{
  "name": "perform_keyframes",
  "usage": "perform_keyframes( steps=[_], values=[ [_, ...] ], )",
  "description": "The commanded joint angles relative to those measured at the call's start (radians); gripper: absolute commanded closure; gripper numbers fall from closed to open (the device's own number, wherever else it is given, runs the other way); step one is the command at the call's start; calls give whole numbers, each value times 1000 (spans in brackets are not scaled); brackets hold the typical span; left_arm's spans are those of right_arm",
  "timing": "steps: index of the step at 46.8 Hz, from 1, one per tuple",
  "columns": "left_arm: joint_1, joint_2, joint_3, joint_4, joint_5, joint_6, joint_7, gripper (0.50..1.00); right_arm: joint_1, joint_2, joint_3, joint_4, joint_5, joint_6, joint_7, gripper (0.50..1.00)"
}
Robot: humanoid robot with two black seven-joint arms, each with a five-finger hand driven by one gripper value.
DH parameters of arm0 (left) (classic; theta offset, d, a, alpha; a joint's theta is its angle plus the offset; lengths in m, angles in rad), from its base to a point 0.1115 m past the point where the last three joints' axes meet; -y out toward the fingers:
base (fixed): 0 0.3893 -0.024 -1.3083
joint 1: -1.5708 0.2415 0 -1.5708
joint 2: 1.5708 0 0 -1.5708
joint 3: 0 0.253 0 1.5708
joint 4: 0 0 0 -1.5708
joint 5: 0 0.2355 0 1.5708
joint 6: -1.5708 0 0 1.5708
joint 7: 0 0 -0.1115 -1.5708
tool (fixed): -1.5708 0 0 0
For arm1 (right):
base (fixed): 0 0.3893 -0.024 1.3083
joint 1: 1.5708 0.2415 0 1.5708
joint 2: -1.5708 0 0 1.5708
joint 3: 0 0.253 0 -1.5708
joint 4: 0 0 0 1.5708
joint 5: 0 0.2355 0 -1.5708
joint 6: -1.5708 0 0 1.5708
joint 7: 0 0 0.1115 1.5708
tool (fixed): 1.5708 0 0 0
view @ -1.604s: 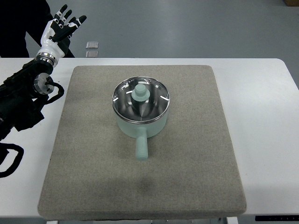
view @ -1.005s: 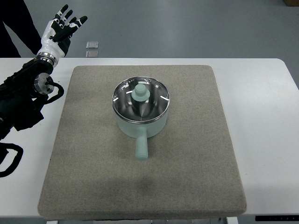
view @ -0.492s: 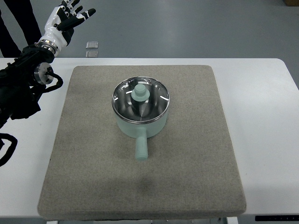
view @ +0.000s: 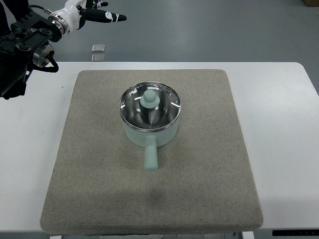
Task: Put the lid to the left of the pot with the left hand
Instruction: 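Swing the left hand over the pot, fingers pointing down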
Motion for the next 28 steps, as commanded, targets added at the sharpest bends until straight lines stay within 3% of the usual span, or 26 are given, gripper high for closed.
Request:
perform_keyframes(
  steps=[1, 14, 22, 28],
  values=[
    [-36, 0, 86, -13, 29, -33, -1, 506, 0, 0, 1, 0, 0, 0, 0, 576],
    [-83, 33, 131, -140, 497, -69, -16, 506, 0, 0, 0, 0, 0, 0, 0, 576],
    [-155, 107, 131, -253, 779, -69, -143, 506, 0, 0, 0, 0, 0, 0, 0, 576],
    [-230, 135, 132, -310, 836, -71, -173, 506, 0, 0, 1, 0, 0, 0, 0, 576]
  ],
)
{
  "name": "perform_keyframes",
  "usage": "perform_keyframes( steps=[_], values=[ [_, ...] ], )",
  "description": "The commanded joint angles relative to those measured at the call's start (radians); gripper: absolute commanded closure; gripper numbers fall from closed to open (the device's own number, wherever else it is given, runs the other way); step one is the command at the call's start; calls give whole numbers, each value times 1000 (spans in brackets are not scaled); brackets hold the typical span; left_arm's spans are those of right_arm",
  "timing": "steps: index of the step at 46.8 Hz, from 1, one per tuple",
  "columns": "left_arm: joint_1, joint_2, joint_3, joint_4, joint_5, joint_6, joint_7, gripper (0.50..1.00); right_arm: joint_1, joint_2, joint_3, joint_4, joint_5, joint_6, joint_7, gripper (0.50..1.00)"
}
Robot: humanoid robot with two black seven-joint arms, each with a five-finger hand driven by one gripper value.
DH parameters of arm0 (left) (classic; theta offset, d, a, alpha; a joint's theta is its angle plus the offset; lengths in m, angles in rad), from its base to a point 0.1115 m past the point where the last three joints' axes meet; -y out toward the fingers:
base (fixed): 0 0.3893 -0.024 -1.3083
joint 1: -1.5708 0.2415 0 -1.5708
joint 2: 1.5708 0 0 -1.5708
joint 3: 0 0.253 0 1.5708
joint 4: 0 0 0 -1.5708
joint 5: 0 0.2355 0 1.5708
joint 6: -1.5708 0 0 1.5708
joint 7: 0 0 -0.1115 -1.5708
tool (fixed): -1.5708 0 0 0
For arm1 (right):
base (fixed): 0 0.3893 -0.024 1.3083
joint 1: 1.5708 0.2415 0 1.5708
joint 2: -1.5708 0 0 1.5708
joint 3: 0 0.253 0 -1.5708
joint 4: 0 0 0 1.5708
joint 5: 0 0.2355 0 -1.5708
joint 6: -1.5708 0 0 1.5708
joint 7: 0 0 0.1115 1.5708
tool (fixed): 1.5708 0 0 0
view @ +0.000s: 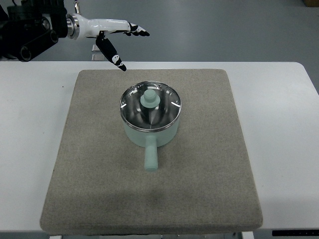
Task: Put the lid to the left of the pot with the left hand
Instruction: 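Swing the left hand over the pot, fingers pointing down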
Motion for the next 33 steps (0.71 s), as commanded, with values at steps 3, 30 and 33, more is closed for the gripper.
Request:
perform_keyframes(
  steps=[3, 30, 33],
  values=[
    [-62, 26, 5, -66, 35, -3, -15, 506, 0, 0, 1, 0, 0, 0, 0, 576],
    [-229, 104, 0, -385, 447, -1, -30, 506, 0, 0, -1, 0, 0, 0, 0, 576],
    [-233, 102, 0, -394, 448, -1, -30, 506, 0, 0, 1, 0, 0, 0, 0, 576]
  ],
)
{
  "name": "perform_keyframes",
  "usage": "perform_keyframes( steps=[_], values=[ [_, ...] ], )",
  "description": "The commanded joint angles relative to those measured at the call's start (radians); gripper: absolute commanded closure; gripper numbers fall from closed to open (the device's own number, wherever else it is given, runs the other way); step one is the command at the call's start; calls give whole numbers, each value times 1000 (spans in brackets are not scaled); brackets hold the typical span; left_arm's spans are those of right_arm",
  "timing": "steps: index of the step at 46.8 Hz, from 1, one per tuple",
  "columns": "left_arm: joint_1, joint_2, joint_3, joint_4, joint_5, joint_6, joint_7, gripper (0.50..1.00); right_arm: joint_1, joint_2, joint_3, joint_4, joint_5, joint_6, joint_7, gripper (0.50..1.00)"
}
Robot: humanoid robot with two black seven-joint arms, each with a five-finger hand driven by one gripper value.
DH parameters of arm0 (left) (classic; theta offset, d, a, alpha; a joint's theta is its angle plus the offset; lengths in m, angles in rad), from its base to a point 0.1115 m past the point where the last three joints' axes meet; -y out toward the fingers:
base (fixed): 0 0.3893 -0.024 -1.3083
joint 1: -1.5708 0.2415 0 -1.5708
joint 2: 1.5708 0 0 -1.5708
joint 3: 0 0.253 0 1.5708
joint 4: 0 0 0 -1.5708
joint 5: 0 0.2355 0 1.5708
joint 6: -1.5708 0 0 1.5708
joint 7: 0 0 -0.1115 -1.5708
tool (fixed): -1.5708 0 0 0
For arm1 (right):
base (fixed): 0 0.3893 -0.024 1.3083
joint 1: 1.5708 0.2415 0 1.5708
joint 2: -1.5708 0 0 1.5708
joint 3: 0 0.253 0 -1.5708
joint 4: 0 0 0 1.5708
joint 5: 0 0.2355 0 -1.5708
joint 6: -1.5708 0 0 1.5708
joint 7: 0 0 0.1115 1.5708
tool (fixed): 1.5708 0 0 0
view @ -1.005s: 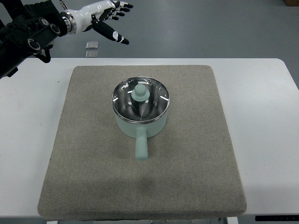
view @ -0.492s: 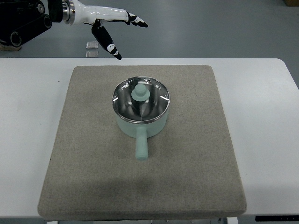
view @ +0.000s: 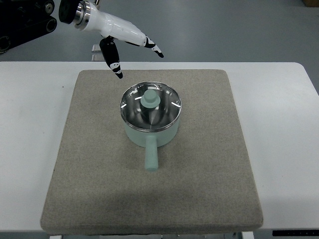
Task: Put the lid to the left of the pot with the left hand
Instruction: 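Swing the left hand over the pot, fingers pointing down, then lower the left hand onto the glass lid's mint-green knob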
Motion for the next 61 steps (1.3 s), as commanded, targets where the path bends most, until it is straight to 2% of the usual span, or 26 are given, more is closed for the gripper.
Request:
perform_keyframes(
  steps=[1, 17, 34, 61],
  values=[
    [-5, -3, 2, -12, 4, 0, 0, 506, 0, 0, 1, 0, 0, 0, 0, 576],
    [15, -19, -1, -17, 18, 8, 0, 506, 0, 0, 0, 0, 0, 0, 0, 576],
    [50, -120, 2, -16, 21, 8, 0, 506, 0, 0, 0, 0, 0, 0, 0, 576],
    [60, -143, 3, -11, 53, 11, 0, 527, 0, 0, 0, 0, 0, 0, 0, 576]
  ],
)
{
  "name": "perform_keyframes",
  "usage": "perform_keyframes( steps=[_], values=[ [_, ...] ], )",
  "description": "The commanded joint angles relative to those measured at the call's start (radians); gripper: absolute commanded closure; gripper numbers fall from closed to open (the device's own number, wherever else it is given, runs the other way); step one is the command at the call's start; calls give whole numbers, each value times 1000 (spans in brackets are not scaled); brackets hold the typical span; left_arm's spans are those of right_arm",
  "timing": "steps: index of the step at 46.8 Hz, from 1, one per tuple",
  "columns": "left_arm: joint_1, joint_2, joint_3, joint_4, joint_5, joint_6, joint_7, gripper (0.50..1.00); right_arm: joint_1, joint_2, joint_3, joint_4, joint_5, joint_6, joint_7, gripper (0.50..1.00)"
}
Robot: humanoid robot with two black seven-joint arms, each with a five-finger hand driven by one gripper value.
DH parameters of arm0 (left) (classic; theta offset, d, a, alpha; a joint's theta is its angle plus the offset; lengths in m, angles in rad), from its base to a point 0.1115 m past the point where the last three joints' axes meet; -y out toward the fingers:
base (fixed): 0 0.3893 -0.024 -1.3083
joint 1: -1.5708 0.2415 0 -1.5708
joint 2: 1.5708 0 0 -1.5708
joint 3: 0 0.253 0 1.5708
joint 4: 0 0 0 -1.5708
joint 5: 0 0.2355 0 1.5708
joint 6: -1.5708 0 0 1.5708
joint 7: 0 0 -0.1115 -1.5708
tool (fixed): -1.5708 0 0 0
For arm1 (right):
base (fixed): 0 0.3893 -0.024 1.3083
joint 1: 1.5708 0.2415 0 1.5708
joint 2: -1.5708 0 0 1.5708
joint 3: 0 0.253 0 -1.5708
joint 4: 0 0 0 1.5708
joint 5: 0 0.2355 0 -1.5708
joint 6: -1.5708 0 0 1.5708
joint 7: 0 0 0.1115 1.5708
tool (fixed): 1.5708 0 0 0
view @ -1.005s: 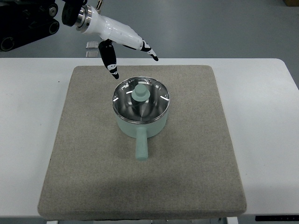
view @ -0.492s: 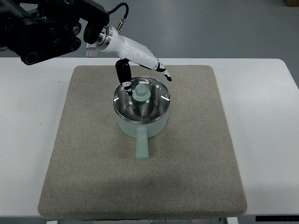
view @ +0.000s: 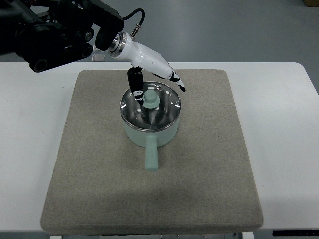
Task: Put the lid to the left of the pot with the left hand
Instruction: 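Lower the left hand onto the glass lid's mint-green knob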
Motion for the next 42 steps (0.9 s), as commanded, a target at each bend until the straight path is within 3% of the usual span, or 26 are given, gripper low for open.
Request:
perform_keyframes(
  steps=[1, 13, 25, 42],
  values=[
    [2, 0, 1, -1, 5, -1, 0, 527, 0, 0, 0, 0, 0, 0, 0, 576],
    [-13, -5, 3, 1, 10, -32, 0, 527, 0, 0, 0, 0, 0, 0, 0, 576],
    [-62, -5, 1, 1, 8, -167, 0, 525, 0, 0, 0, 0, 0, 0, 0, 576],
    [-64, -5, 4, 7, 70, -190, 0, 523, 0, 0, 0, 0, 0, 0, 0, 576]
  ],
)
